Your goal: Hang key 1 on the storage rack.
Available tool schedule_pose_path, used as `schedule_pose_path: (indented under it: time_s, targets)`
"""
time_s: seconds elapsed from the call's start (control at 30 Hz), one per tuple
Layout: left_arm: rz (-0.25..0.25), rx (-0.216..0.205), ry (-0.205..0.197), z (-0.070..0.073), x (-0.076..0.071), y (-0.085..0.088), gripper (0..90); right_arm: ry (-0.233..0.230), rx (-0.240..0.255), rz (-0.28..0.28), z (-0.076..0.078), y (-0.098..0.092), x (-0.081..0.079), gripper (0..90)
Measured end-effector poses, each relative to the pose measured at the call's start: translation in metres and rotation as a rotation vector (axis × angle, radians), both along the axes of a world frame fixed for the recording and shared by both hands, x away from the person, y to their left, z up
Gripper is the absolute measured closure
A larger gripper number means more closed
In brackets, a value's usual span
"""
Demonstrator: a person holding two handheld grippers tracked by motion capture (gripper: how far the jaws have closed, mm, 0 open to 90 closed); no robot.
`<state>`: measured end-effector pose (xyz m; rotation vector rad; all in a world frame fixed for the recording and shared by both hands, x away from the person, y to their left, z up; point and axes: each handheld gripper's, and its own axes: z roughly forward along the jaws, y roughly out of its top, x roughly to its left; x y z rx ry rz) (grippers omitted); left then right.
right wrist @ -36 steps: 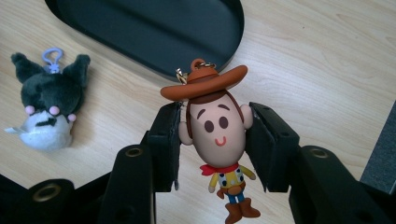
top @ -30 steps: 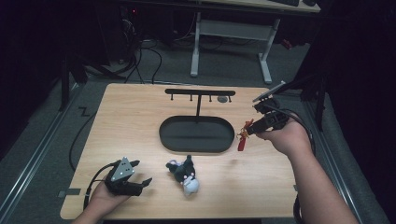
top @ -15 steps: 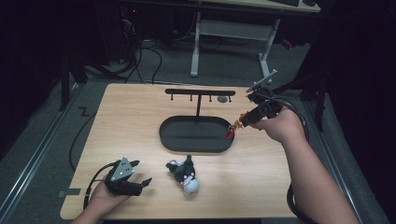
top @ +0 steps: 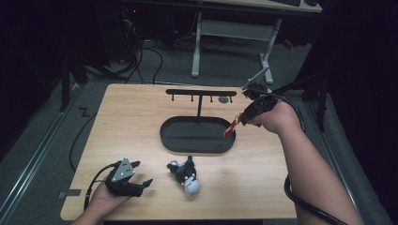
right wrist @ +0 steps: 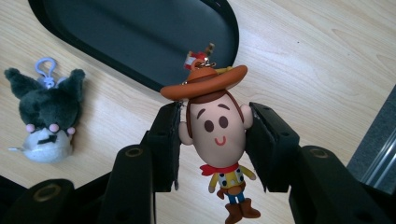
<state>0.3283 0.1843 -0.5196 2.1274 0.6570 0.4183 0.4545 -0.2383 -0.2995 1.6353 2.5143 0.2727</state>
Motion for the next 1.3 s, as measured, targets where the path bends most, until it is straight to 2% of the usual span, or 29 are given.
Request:
schedule_pose_path:
  time_s: [0.3,0.63,1.0,1.3]
  targets:
    - [-0.003,-0.002,0.000,0.000,0.000,0.000,19.1,0.017,-0.020,-0.004,0.002,0.006,0.012,56.8]
    - [-0.004,-0.005,-0.004,0.000,-0.001,0.000,19.1,0.008,-0.022,0.002,0.002,0.011,0.028,56.8]
    - [-0.005,-0.006,-0.003,0.001,-0.001,0.000,19.1,-0.030,-0.023,-0.009,0.013,0.013,0.041,56.8]
    - [-0.006,-0.005,-0.001,0.001,-0.001,0.001,19.1,-0.049,-0.019,-0.028,0.015,0.013,0.051,56.8]
